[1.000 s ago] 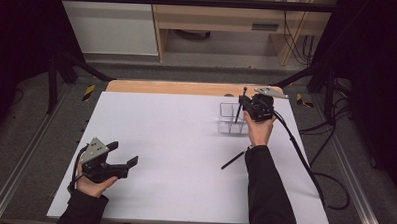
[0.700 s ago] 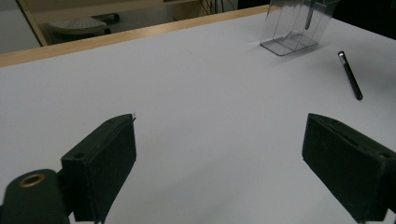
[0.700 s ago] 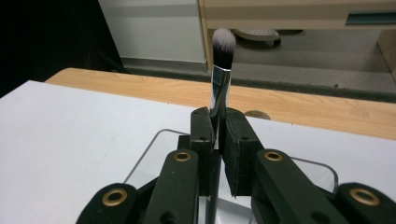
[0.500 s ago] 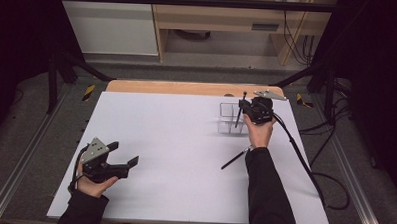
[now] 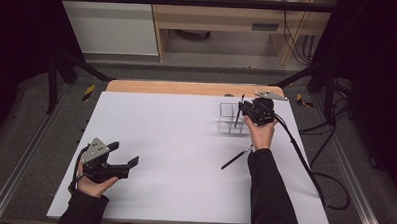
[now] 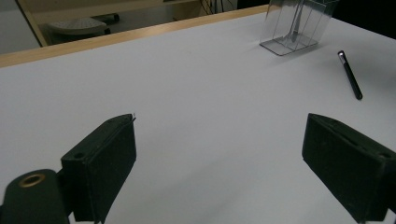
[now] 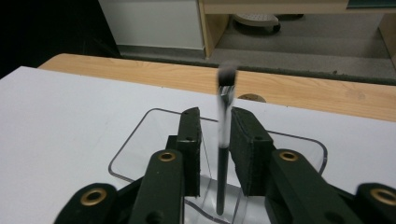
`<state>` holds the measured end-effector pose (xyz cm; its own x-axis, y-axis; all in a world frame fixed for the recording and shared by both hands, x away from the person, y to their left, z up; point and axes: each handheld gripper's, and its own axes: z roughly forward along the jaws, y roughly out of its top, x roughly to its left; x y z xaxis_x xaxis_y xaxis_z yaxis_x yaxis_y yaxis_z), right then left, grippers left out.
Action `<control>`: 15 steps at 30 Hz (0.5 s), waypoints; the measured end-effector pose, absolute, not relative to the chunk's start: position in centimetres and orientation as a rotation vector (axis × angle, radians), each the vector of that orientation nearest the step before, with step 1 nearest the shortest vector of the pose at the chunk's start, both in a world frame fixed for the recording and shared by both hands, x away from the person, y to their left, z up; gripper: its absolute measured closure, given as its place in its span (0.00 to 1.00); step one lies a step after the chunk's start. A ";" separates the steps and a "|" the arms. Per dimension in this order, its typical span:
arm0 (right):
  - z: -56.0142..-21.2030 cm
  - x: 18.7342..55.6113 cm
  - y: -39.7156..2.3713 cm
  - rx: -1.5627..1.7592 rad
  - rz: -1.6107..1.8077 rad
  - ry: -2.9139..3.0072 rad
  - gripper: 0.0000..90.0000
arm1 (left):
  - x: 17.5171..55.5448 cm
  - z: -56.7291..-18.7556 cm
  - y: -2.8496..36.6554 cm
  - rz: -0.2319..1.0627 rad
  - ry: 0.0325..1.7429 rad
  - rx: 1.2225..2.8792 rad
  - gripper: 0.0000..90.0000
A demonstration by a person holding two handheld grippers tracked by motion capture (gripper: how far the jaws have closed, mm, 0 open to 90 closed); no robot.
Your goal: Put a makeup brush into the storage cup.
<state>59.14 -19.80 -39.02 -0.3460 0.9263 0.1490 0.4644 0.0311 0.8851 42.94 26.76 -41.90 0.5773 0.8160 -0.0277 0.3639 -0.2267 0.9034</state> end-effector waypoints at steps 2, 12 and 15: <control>-38.8 58.7 -20.0 1.395 1.295 1.827 0.75 | 42.9 -41.9 26.7 0.574 0.963 1.822 0.10; -37.5 55.8 -21.5 1.284 1.392 1.823 0.52 | 42.9 -41.9 26.5 0.572 0.961 1.818 0.10; -37.2 54.8 -21.8 1.251 1.402 1.838 0.48 | 42.9 -41.9 26.5 0.571 0.961 1.817 0.10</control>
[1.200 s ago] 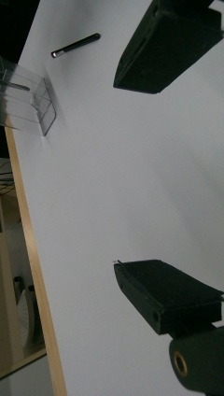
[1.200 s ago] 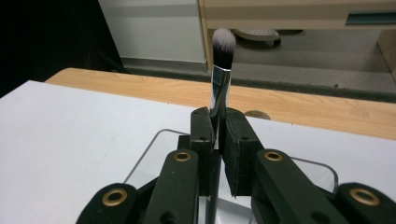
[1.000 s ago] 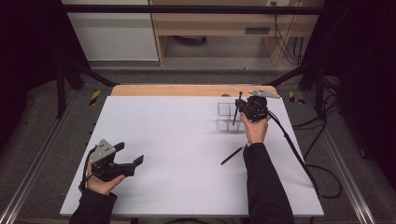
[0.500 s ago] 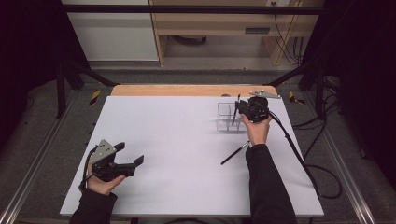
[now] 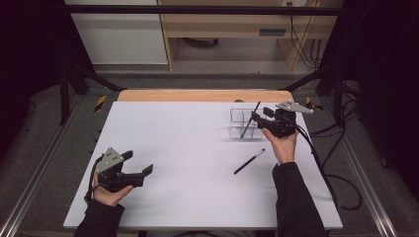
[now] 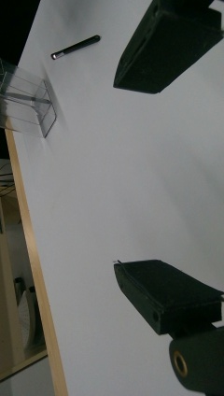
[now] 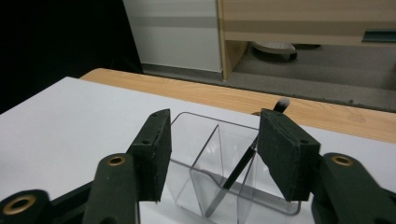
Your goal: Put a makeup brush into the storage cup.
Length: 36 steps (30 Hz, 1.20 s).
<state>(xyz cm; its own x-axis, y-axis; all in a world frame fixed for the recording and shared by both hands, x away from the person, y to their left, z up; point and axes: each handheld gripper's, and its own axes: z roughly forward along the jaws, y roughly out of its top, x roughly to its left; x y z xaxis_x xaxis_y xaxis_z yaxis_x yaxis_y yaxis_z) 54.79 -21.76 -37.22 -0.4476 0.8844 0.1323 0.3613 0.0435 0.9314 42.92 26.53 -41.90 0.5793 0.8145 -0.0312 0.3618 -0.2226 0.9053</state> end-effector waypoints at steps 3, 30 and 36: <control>-37.1 53.6 -22.1 1.220 1.414 1.859 0.44 | 42.9 -41.9 26.5 0.570 0.962 1.815 0.10; -38.3 45.9 -22.7 1.085 1.458 1.911 0.09 | 42.8 -41.8 26.5 0.566 0.967 1.807 0.10; -38.8 44.8 -23.1 1.089 1.477 1.890 0.06 | 42.8 -41.8 26.5 0.562 0.965 1.806 0.10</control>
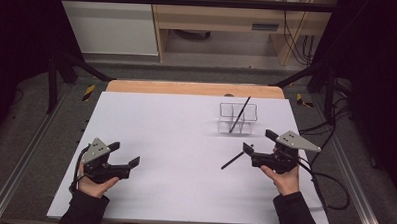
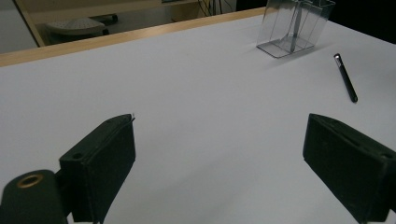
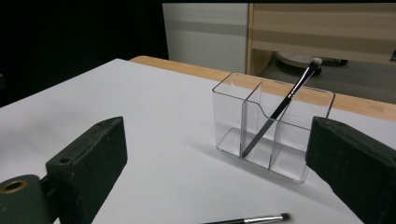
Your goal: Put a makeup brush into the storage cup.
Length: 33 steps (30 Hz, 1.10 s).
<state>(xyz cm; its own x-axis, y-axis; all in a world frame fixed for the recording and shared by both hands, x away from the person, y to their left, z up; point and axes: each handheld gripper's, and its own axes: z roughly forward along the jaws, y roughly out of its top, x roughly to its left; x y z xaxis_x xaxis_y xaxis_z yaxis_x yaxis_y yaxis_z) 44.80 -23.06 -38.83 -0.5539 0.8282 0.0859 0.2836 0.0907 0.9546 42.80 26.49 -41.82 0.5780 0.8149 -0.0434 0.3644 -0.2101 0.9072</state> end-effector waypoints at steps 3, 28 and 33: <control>-39.1 44.3 -23.3 1.088 1.485 1.889 0.05 | 42.8 -41.8 26.6 0.557 0.966 1.801 0.10; -40.5 42.4 -25.0 1.110 1.465 1.915 0.05 | 42.8 -42.1 26.1 0.551 0.954 1.826 0.10; -40.6 42.7 -25.0 1.109 1.453 1.927 0.06 | 42.9 -42.3 26.1 0.547 0.959 1.825 0.10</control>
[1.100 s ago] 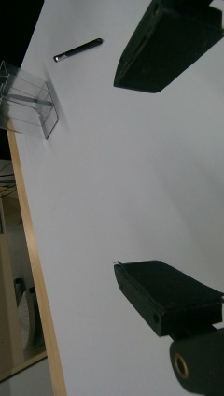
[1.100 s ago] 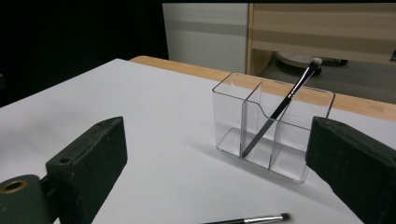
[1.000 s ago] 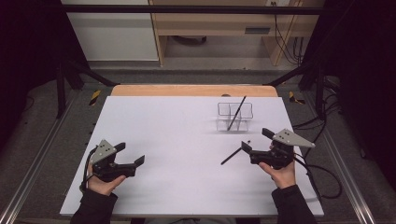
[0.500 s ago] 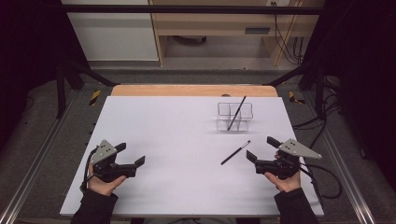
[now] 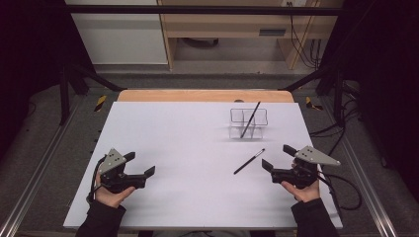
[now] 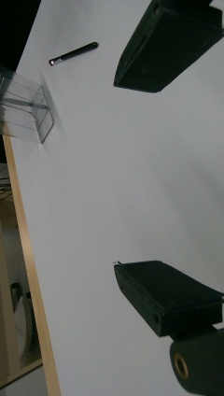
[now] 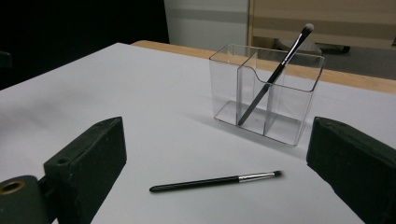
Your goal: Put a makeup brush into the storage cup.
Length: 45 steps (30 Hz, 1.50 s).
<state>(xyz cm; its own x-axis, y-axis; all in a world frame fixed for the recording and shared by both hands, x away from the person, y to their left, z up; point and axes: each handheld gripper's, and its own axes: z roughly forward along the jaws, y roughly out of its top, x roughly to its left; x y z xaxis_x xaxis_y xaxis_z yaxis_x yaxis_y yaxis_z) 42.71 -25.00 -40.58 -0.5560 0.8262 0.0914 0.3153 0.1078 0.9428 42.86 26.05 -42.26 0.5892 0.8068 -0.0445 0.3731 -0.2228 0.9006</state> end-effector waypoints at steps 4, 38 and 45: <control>-40.8 43.2 -24.7 1.114 1.444 1.938 0.06 | 42.9 -42.4 25.9 0.549 0.957 1.838 0.10; -44.6 48.5 -20.6 1.085 1.215 2.262 0.12 | 43.0 -42.5 25.8 0.551 0.962 1.845 0.09; -45.2 49.2 -19.7 1.052 1.165 2.333 0.13 | 43.0 -42.5 25.8 0.550 0.962 1.844 0.09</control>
<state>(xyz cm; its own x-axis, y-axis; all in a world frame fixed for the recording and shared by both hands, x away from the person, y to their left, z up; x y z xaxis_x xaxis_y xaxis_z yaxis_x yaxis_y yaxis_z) 49.21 -19.74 -45.21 -0.6736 0.7383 0.0331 0.4700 0.3934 0.7902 42.96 25.81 -42.51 0.5889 0.8075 -0.0344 0.3800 -0.2390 0.8936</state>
